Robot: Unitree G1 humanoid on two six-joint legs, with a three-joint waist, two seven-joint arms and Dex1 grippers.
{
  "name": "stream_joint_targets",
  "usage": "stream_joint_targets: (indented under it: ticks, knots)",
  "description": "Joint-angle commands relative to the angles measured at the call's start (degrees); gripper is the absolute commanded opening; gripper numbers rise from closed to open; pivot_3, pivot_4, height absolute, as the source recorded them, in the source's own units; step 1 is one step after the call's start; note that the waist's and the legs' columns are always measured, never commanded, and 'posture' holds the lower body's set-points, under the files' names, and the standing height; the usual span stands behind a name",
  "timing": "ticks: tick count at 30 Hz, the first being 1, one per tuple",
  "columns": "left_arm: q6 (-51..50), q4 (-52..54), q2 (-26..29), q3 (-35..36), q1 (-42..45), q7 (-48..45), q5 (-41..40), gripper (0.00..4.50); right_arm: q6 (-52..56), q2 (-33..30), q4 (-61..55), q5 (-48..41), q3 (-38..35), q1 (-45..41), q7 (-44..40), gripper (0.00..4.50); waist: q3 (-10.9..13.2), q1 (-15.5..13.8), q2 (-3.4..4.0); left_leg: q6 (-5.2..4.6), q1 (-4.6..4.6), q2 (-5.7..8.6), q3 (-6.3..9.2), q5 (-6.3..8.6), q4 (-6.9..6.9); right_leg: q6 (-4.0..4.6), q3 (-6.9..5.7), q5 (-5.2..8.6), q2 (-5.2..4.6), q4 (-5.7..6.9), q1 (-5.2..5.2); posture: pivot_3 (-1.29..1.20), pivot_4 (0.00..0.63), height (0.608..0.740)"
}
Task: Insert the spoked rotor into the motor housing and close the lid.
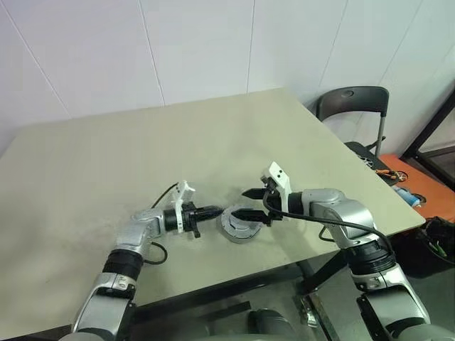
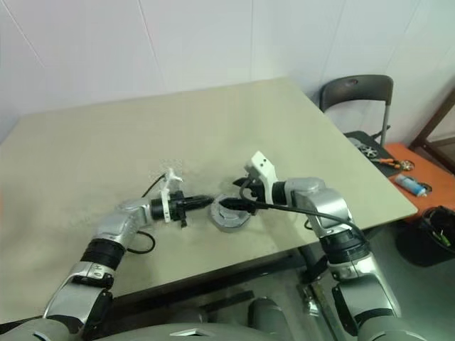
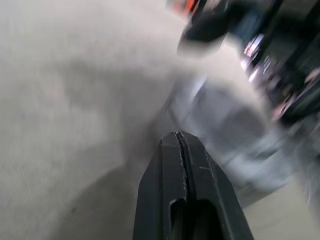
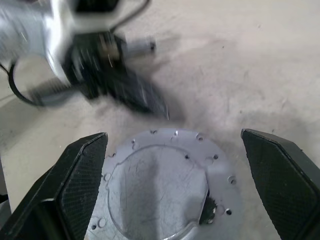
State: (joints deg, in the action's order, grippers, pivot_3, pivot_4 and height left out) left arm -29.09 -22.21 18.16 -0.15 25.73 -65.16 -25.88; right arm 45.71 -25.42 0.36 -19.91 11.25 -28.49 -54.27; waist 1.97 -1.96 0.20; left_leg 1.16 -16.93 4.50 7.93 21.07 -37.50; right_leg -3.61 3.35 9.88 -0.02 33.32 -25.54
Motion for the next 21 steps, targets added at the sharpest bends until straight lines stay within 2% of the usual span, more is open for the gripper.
stream_joint_targets:
  ticks: [1,5,12,21]
  knots:
    - [-8.09,7.35,1.97,4.48,2.24,1.32,-6.64,0.00,-0.85,-0.01,-1.69,-0.64,-0.13,-0.10,0.14,4.47,0.00,0.01,0.00,0.00,0.00,0.00,0.00,0.00,-0.01,0.01,0.00,0.00,0.00,0.01,0.00,0.00,0.000,0.740]
    - [-11.86,12.60,4.25,4.36,1.74,1.90,-8.41,0.00,-1.15,-0.17,-0.96,-0.46,-0.18,-0.36,0.10,4.47,0.00,0.19,0.01,0.00,0.00,0.01,-0.02,0.01,-0.13,0.00,0.00,-0.01,0.01,0.05,0.05,0.00,0.000,0.740]
    - [-12.60,21.73,6.82,-2.68,-2.29,1.66,-6.18,0.00,-2.15,0.00,1.11,0.04,-0.71,-1.57,0.75,4.47,0.01,1.33,0.02,0.09,-0.01,0.02,-0.03,-0.04,-0.27,0.01,0.00,-0.01,0.01,0.12,0.08,0.00,0.000,0.740]
    - [-7.20,18.85,6.95,-6.94,-3.69,2.03,-2.19,0.00,-2.78,0.22,1.90,0.17,-0.80,-1.75,1.62,4.47,0.02,1.42,0.02,0.01,0.00,-0.01,-0.05,0.00,-0.51,0.07,0.01,-0.06,0.10,0.24,0.13,0.00,0.000,0.740]
